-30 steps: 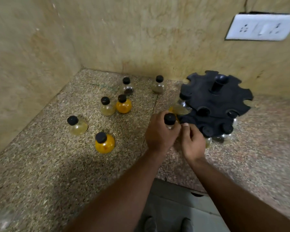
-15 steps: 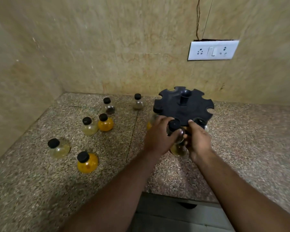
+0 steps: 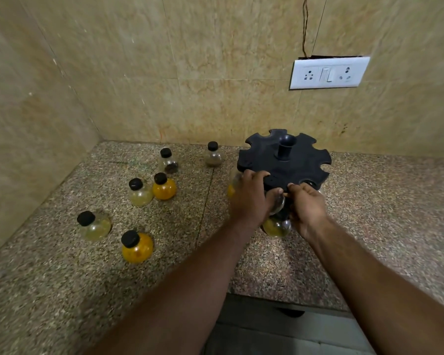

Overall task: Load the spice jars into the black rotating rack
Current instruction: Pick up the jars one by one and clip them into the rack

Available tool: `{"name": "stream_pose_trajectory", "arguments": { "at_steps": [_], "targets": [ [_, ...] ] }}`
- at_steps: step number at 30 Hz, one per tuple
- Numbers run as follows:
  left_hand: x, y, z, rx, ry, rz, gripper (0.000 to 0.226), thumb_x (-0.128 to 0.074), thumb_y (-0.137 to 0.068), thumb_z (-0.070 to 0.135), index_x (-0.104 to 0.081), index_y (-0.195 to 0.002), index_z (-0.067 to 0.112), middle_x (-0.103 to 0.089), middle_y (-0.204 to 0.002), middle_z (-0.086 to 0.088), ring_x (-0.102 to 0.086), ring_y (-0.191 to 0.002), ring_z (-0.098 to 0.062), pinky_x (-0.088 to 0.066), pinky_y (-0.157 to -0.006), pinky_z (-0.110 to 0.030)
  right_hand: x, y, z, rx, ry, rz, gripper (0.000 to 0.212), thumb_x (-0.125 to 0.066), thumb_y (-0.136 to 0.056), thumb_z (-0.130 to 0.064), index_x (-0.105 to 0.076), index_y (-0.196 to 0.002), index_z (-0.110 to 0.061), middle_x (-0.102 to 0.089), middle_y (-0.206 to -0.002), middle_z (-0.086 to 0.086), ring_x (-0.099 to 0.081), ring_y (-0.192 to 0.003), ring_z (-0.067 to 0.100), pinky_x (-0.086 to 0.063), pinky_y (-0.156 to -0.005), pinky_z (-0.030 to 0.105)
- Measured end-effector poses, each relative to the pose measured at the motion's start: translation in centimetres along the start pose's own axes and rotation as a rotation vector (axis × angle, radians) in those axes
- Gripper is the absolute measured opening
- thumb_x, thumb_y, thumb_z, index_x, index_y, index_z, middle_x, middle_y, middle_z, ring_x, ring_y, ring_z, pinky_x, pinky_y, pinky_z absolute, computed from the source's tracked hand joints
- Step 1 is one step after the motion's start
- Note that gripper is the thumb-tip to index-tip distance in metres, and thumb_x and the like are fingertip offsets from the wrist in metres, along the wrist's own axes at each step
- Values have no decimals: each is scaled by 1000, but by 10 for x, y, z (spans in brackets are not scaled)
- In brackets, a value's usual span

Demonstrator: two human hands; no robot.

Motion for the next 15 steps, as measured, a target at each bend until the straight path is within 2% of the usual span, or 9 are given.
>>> {"name": "stream_pose_trajectory", "arguments": {
  "at_steps": [4,6,8,10,11,13,15],
  "targets": [
    [-3,4,1,42,69,49,51,-65,-92,44,-53,-134,20,-45,-135,-4,-50,-123,-25,-49,-85,-39,-3,0,-1,16,22,14,17,-56,-100,-7,-68,-88,-9,-74,-93,14,-70,-92,31,-60,-85,41],
    [-4,5,-1,51,108,73,51,-65,-92,42,-52,-136,19,-44,-138,-4,-50,-125,-25,-51,-90,-40,-4,-1,-1,34,47,28,15,-57,-100,-11,-71,-97,-6,-76,-99,14,-72,-98,31,-59,-89,44],
    [-1,7,-5,64,144,110,52,-65,-92,42,-51,-138,20,-44,-140,-4,-52,-125,-23,-53,-91,-41,-5,-1,4,39,71,32,20,-56,-102,-16,-71,-89,-10,-76,-85,8,-73,-80,23,-61,-75,33],
    [5,8,-13,76,191,160,52,-63,-94,41,-50,-140,21,-42,-145,-6,-51,-127,-21,-52,-95,-38,-11,4,8,48,126,19,32,-53,-104,-22,-65,-76,-13,-63,-61,2,-56,-51,15,-49,-49,21],
    [10,9,-17,89,215,189,51,-61,-95,39,-49,-141,20,-42,-147,-7,-50,-128,-20,-50,-96,-36,-14,7,11,51,158,13,34,-51,-105,-25,-64,-75,-14,-56,-54,2,-46,-45,14,-41,-42,19],
    [21,10,-28,150,251,253,46,-59,-98,33,-51,-141,20,-49,-140,-7,-54,-121,-20,-50,-91,-33,-21,14,16,56,205,-6,39,-48,-106,-28,-63,-74,-12,-49,-48,4,-39,-37,14,-32,-38,19],
    [29,12,-41,213,264,283,40,-58,-98,29,-55,-137,19,-54,-130,-5,-57,-111,-16,-47,-83,-28,-28,19,20,73,252,-34,39,-49,-105,-27,-67,-75,-8,-53,-50,6,-40,-36,15,-33,-39,21]
  ]
}}
Point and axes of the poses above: each hand's wrist, its own y-axis away from the middle knuckle, its own x-axis out of the back of the hand, z = x × y, the point moved 7 cm from there along -y, towards the middle knuckle
